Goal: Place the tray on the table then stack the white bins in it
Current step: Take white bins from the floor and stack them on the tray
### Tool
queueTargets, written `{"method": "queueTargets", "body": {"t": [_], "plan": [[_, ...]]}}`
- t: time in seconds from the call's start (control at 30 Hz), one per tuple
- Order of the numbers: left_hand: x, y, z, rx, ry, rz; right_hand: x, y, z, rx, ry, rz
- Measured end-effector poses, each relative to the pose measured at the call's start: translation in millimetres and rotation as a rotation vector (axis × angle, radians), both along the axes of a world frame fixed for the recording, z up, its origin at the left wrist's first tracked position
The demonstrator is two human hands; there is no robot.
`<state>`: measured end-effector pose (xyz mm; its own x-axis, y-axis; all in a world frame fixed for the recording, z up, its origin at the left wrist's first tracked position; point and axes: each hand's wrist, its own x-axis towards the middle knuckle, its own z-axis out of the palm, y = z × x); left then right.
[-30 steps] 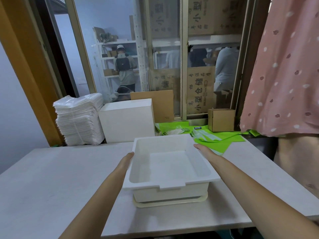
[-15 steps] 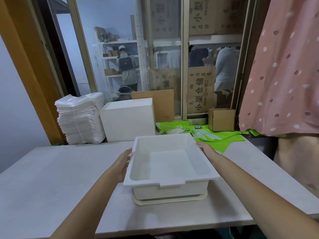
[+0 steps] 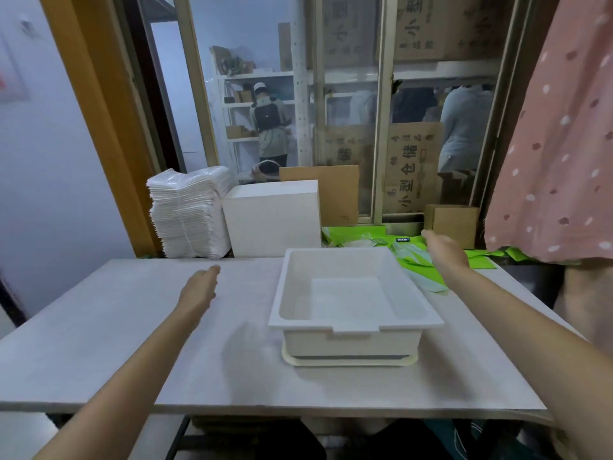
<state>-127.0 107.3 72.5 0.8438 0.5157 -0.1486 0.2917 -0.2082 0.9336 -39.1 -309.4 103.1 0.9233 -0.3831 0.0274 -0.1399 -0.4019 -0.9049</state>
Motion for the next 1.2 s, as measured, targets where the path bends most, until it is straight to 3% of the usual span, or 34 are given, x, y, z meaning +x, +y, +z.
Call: {"method": "queueTargets", "body": {"t": [0.27, 0.53, 0.87, 1.2], "plan": [[-87.3, 115.0, 8.0, 0.136, -0.008, 0.296, -16.8, 164.2, 70.6, -0.303, -0.173, 0.401], [-218.4, 199.2, -28.1, 0.157, 0.072, 0.634, -106.4, 374.0, 47.1, -0.424, -0.264, 0.940], [-368.7, 218.7, -181.0, 0.117, 0.361, 0.851, -258.4, 493.5, -114.4, -0.466, -0.338, 1.392], [-483.8, 169.8, -374.3, -0.124, 0.639, 1.004, -311.3, 504.8, -303.9, -0.831, 0.074, 1.655]]}}
